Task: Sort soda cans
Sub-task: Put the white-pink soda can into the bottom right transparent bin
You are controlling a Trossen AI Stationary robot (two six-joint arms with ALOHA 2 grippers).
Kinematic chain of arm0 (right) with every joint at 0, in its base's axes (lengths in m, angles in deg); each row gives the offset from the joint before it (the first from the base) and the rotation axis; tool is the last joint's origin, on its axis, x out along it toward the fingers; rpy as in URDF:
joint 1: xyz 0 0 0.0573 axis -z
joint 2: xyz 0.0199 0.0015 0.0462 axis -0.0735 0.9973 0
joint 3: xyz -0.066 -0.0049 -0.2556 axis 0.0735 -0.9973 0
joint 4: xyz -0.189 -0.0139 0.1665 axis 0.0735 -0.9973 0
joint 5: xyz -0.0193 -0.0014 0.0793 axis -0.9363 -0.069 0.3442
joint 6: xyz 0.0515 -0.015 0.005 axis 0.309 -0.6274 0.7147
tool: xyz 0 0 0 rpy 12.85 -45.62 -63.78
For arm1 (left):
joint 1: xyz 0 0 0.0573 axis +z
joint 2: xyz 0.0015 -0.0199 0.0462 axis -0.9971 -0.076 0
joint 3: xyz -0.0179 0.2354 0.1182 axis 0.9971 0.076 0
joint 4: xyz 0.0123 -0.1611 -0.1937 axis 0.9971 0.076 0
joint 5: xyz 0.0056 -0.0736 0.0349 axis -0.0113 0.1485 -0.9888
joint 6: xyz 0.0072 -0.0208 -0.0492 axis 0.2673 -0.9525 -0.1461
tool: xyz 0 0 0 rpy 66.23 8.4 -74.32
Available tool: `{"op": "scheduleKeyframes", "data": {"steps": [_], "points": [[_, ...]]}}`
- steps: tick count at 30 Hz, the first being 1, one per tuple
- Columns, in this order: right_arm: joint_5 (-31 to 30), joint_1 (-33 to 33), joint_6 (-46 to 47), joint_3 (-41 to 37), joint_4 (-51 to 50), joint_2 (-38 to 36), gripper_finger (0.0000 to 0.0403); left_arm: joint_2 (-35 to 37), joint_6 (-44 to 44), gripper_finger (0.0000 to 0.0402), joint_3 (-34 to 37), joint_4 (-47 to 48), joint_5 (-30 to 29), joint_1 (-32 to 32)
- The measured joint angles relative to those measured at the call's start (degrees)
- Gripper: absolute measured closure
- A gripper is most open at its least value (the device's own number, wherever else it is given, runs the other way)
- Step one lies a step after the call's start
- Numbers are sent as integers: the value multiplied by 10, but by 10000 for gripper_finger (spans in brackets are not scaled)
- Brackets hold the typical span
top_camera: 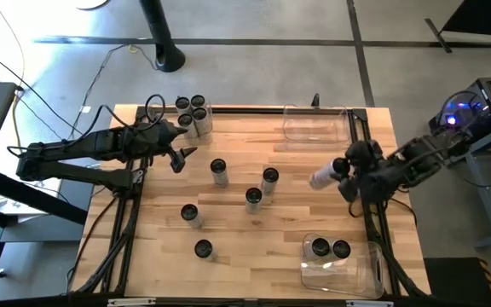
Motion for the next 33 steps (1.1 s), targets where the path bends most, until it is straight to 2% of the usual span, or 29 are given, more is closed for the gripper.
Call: {"op": "scheduleKeyframes", "data": {"steps": [4,7,10,13,16,26,33], "points": [[-4,-63,65,0,2,6,165,0,0,71,0,0,0,0],[-24,-117,79,0,35,10,165,0,0,71,0,0,0,0],[-28,-169,46,0,118,24,165,-1,0,71,0,0,0,0],[-4,-216,-16,0,203,49,165,-1,0,71,0,0,0,0],[19,-250,-19,0,268,81,165,-1,0,71,0,0,0,0],[61,-326,252,0,202,170,165,-1,-1,71,0,0,0,0],[80,-349,345,0,177,200,165,-1,-5,71,0,0,0,0]]}}
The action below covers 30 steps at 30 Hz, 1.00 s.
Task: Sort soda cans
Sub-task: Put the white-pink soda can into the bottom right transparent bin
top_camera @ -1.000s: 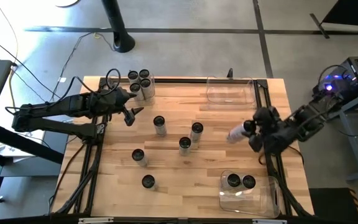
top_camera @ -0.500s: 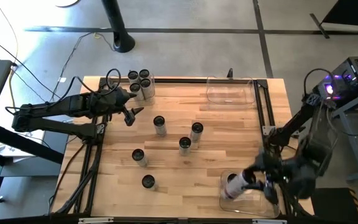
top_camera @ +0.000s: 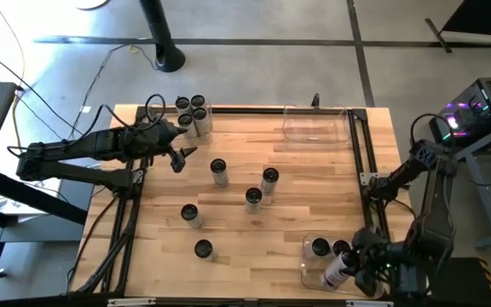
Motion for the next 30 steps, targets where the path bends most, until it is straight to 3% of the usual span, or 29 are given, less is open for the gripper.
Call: {"op": "scheduleKeyframes", "data": {"steps": [17,30], "points": [[33,0,-4,1,-22,91,165,0,-25,71,0,0,-9,0],[-6,2,-45,1,9,164,159,0,-39,71,0,0,-24,0]]}}
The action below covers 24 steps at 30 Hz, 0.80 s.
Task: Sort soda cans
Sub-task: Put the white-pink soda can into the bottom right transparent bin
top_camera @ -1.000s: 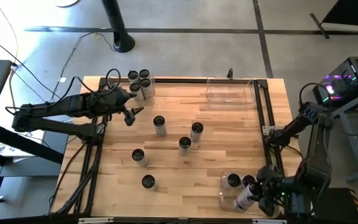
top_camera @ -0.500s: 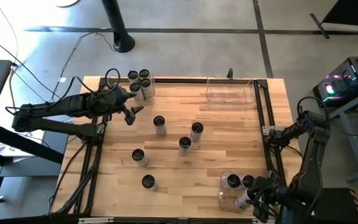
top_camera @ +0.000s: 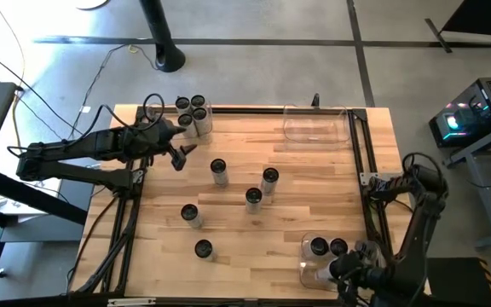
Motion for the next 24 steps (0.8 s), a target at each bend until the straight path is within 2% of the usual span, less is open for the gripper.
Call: {"op": "scheduleKeyframes", "data": {"steps": [13,24], "points": [[-20,0,1,1,17,12,138,0,0,71,0,0,-15,0],[-45,16,-172,-1,66,13,152,0,0,71,0,0,-15,0]]}}
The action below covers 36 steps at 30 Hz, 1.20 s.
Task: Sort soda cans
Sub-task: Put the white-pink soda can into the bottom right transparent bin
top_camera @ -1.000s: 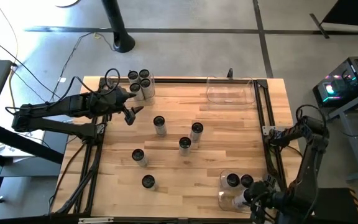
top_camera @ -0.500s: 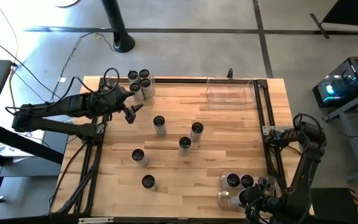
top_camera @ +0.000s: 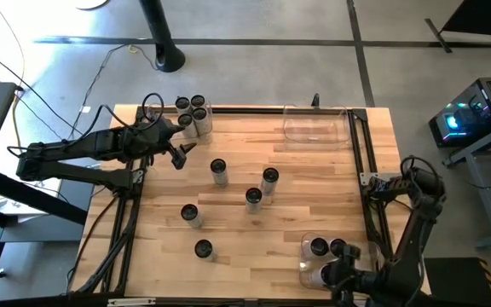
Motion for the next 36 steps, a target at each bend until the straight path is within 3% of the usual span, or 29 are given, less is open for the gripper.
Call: {"op": "scheduleKeyframes", "data": {"steps": [12,25,32,36], "points": [[-6,56,-197,0,53,0,154,0,0,71,0,0,0,0],[-5,81,-191,0,56,-2,104,0,0,71,0,0,0,0],[3,86,-199,0,59,-13,99,0,0,71,0,0,0,0],[-24,82,-233,0,86,-36,98,0,0,71,0,0,0,0]]}}
